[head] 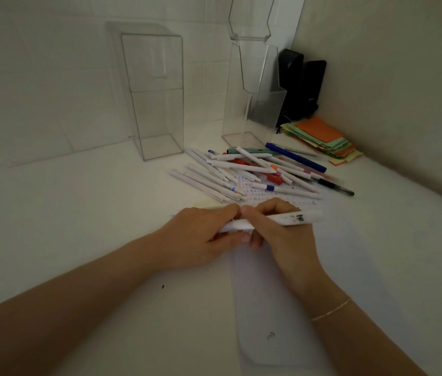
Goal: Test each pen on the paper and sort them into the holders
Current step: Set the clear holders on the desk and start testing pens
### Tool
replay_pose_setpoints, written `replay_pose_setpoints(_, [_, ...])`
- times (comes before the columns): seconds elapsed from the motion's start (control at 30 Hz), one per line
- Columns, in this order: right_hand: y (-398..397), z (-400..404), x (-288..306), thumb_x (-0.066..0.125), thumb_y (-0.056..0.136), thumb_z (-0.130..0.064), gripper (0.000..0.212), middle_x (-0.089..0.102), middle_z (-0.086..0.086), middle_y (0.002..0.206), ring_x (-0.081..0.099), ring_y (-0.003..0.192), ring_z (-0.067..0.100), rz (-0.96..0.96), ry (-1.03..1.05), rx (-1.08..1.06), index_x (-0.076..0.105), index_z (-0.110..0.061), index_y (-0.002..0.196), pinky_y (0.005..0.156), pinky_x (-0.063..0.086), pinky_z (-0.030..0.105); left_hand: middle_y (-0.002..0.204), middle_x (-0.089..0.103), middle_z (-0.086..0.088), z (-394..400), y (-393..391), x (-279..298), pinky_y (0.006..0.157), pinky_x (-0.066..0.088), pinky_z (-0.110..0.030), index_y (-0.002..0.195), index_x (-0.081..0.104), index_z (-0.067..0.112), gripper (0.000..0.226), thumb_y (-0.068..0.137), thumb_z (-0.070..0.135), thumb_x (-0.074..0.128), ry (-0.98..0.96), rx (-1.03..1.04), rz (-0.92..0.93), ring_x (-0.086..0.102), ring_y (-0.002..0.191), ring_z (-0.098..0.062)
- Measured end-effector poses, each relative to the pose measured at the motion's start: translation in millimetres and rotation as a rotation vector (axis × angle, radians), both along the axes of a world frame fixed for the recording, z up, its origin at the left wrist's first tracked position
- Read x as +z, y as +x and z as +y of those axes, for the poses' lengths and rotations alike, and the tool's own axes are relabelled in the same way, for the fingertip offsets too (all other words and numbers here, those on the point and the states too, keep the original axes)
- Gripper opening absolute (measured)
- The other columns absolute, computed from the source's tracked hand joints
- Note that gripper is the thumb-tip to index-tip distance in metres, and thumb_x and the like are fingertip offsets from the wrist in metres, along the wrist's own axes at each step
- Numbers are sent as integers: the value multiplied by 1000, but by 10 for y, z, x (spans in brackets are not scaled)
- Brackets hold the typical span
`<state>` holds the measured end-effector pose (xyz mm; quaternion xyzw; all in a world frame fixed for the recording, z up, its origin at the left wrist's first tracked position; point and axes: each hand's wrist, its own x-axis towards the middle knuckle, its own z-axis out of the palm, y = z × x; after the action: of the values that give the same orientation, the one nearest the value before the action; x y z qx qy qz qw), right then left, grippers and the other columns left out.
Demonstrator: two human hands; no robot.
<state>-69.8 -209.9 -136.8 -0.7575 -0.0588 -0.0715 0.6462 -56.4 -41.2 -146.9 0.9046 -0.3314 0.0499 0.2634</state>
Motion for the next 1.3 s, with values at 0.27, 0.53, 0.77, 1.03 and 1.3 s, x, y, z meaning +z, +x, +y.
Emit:
replay_pose_setpoints(0.27, [-44, -91, 50, 54, 93, -24, 20, 57, 5, 60, 48, 41, 15, 46, 490, -230, 66, -10, 83, 40, 40, 22, 65, 43, 13, -60, -66, -9, 53, 30, -15, 84, 35, 37, 18, 94, 51, 29, 29, 33, -111, 42, 59, -9])
replay_pose_setpoints(0.53, [-41, 53, 62, 51, 94, -24, 21, 62, 7, 51, 52, 34, 15, 3, 165, -174, 58, -12, 78, 37, 46, 23, 47, 49, 5, -115, -34, 32, 54, 31, -14, 54, 61, 21, 61, 95, 51, 28, -314, 504, 168, 49, 47, -5])
replay_pose_setpoints(0.77, [-68, 93, 64, 52, 94, -29, 25, 53, 4, 41, 45, 34, 10, -27, 83, -171, 54, -14, 74, 36, 38, 16, 48, 50, 7, -124, -62, 23, 58, 34, -19, 54, 61, 22, 58, 96, 48, 30, -341, 532, 177, 49, 48, -6])
replay_pose_setpoints(1.03, [-20, 101, 23, 51, 93, -30, 23, 50, 2, 49, 45, 38, 4, -55, -25, -180, 45, -15, 77, 42, 39, 12, 46, 48, 10, -125, -70, 24, 54, 34, -14, 58, 59, 26, 50, 96, 47, 33, -364, 535, 158, 49, 47, -3])
replay_pose_setpoints(1.3, [-31, -89, 286, 55, 92, -29, 21, 56, 4, 52, 45, 36, 4, 113, 53, -131, 55, -12, 78, 38, 41, 15, 51, 52, 17, -218, -122, 139, 54, 34, -12, 69, 57, 32, 35, 96, 41, 37, -345, 431, 64, 51, 55, 0])
